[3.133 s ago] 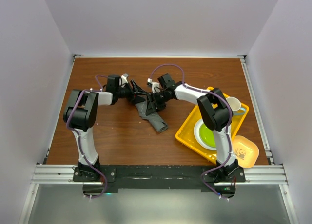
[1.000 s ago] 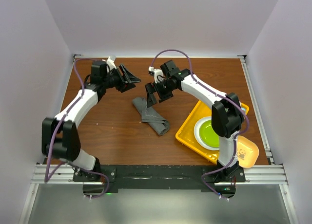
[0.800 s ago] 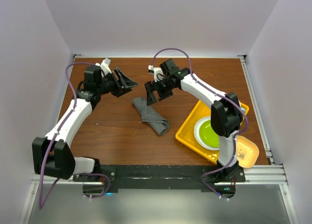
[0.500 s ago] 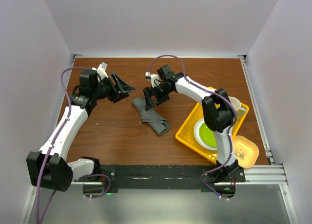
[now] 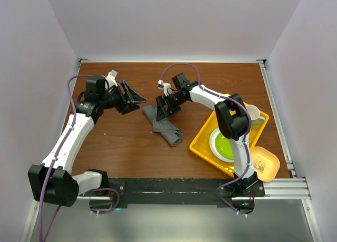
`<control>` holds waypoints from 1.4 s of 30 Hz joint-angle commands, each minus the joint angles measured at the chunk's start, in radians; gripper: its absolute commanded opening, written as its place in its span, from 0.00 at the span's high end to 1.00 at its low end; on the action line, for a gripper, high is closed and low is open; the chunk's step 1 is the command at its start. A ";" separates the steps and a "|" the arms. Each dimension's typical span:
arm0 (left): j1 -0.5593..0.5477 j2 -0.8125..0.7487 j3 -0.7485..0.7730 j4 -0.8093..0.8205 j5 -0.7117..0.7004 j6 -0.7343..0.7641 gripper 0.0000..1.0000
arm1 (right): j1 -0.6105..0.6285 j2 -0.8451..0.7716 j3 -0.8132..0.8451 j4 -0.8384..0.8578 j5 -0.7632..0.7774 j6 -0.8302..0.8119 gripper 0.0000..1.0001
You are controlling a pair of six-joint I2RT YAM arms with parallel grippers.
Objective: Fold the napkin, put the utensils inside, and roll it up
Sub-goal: Roll the napkin with the utensil
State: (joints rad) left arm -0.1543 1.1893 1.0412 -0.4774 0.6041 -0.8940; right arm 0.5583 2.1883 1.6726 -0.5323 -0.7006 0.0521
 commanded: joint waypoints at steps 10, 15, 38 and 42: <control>0.025 0.016 0.051 -0.001 0.083 0.044 0.37 | 0.006 -0.042 -0.142 0.103 -0.102 0.043 0.02; 0.024 0.012 0.048 0.000 0.088 0.044 0.37 | 0.049 -0.064 -0.137 0.077 0.056 0.074 0.02; 0.024 -0.030 0.025 -0.003 0.125 0.033 0.37 | 0.304 -0.027 -0.063 -0.118 0.866 0.199 0.04; 0.024 -0.031 0.029 -0.001 0.135 0.030 0.37 | 0.313 -0.007 -0.063 -0.132 0.911 0.216 0.09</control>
State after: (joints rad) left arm -0.1364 1.1828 1.0527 -0.4885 0.6991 -0.8707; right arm 0.8703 2.1357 1.6047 -0.5629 0.0967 0.2287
